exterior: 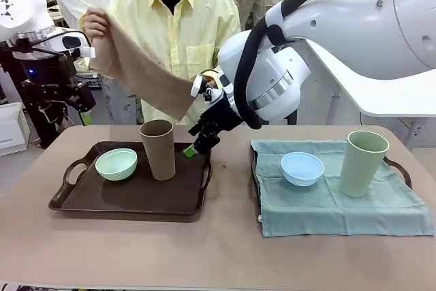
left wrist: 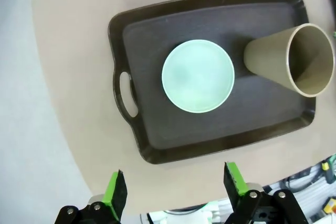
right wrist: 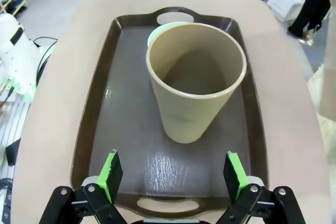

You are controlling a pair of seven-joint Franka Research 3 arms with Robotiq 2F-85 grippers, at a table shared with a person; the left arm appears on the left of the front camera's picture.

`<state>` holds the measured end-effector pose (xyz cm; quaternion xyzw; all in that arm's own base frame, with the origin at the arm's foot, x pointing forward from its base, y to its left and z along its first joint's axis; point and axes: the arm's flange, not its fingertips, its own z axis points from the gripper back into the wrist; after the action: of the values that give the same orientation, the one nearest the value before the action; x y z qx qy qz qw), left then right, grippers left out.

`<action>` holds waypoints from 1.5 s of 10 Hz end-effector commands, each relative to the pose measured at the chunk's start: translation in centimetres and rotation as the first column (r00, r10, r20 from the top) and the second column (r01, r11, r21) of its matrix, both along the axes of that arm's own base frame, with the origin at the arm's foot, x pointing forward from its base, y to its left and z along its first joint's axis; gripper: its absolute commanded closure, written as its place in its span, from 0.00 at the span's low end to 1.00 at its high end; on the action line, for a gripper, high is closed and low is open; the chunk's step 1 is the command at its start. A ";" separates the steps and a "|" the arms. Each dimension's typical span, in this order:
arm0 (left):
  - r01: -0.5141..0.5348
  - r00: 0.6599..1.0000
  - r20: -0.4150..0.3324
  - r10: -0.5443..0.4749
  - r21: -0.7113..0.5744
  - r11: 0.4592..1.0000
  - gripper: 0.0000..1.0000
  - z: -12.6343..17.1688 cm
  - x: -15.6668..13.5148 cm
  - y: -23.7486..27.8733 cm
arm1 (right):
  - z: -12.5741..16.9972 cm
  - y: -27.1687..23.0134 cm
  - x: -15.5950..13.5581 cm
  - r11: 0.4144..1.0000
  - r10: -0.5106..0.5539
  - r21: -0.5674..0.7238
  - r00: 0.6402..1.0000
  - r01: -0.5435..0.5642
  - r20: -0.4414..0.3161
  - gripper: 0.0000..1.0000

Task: Set up a tray with a mat and arrange the tableware.
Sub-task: Pick up the Picnic Bowl and Reusable plastic cup from the Handle tray in front of the human's position and hold them in the air.

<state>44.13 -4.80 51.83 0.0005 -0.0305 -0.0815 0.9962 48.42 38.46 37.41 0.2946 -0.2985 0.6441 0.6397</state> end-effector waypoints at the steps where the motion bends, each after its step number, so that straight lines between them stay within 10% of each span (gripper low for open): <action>1: -0.007 1.000 -0.021 0.007 -0.004 1.000 0.03 0.8 -0.1 0.1 | 0.7 -1.1 -0.4 1.000 -0.022 -0.014 0.999 0.022 0.023 0.00; 15: -0.093 0.996 -0.011 0.093 -0.029 0.995 0.03 -11.7 3.0 2.7 | -9.7 8.1 5.7 0.975 0.213 0.074 0.975 -0.208 -0.065 0.00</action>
<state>46.86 -2.66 40.65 -0.0260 -0.0231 -0.0357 0.9988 53.25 45.42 27.18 0.3648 -0.2730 0.6890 0.5636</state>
